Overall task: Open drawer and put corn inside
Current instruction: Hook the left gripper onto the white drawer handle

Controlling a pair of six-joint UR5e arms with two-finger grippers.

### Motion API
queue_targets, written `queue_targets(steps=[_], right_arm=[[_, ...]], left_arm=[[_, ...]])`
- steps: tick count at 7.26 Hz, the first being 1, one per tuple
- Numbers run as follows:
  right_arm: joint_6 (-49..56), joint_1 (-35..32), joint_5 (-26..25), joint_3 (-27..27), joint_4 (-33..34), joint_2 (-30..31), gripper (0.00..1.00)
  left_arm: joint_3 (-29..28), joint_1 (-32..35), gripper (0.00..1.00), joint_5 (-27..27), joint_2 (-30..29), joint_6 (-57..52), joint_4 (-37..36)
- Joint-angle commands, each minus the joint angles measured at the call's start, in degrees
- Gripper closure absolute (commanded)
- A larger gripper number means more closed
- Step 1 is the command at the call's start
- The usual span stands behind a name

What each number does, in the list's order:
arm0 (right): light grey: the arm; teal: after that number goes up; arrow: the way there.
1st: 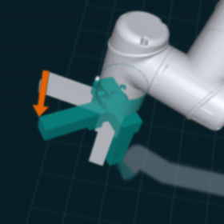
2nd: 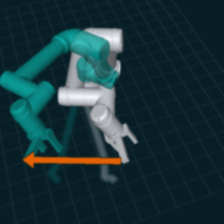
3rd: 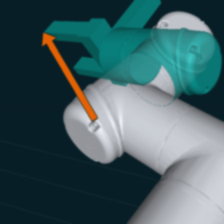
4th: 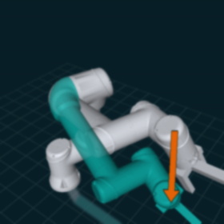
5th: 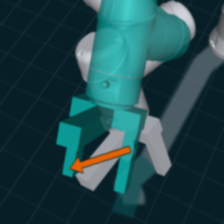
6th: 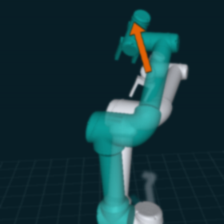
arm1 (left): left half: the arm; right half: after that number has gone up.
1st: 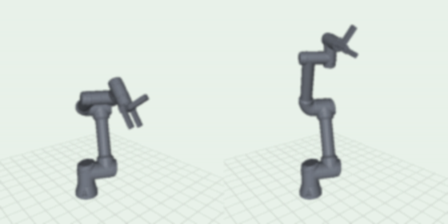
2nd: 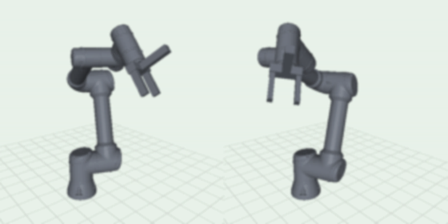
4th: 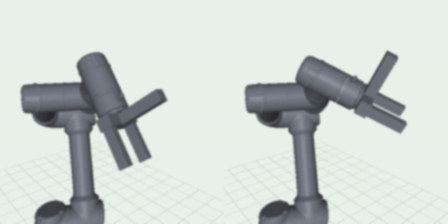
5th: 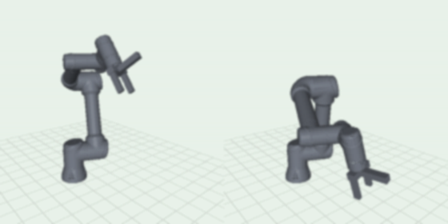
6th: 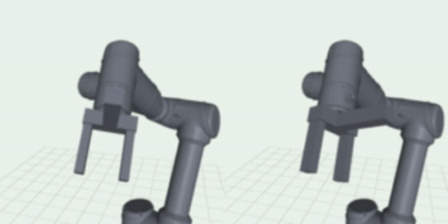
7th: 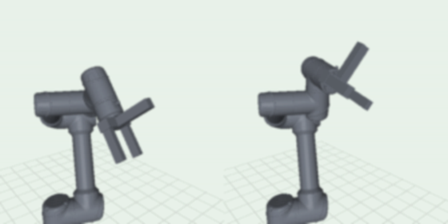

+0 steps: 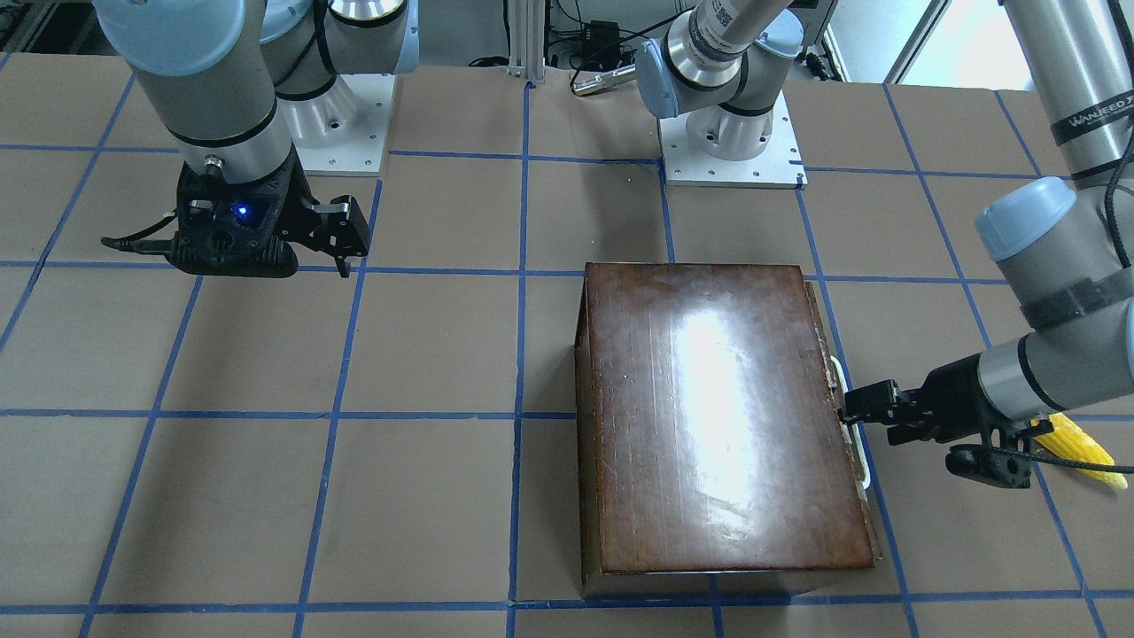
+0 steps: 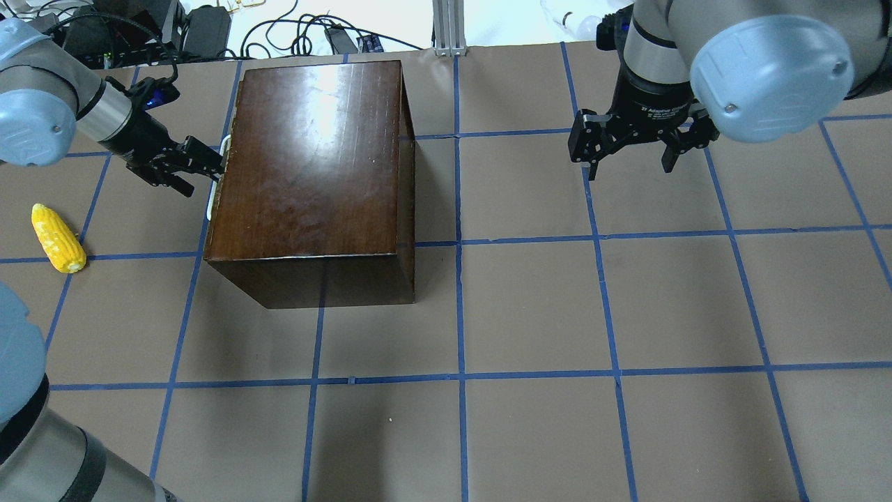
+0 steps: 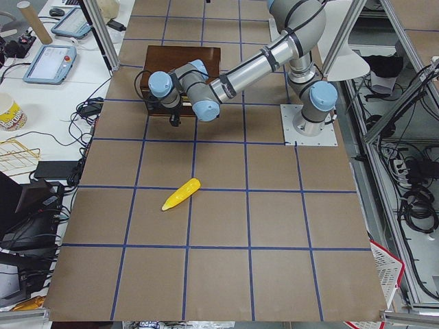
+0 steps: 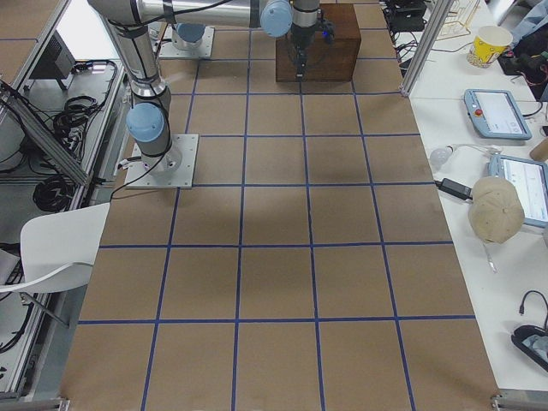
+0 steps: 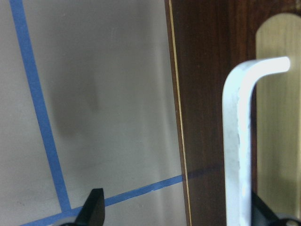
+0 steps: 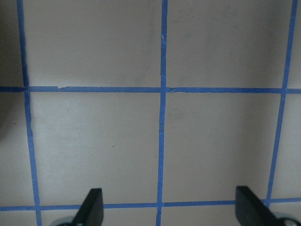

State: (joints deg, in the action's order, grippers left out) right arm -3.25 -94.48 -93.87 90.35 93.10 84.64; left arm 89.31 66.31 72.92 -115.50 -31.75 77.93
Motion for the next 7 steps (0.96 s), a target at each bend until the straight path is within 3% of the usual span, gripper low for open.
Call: queue_targets(steps=[1, 7], right_arm=[[0.0, 0.0, 0.0, 0.0, 0.0, 0.0, 0.0], [0.0, 0.0, 0.0, 0.0, 0.0, 0.0, 0.0]], left_arm=[[-0.5, -0.9, 0.0, -0.1, -0.3, -0.2, 0.0], [-1.7, -3.6, 0.0, 1.1, -0.9, -2.6, 0.1]])
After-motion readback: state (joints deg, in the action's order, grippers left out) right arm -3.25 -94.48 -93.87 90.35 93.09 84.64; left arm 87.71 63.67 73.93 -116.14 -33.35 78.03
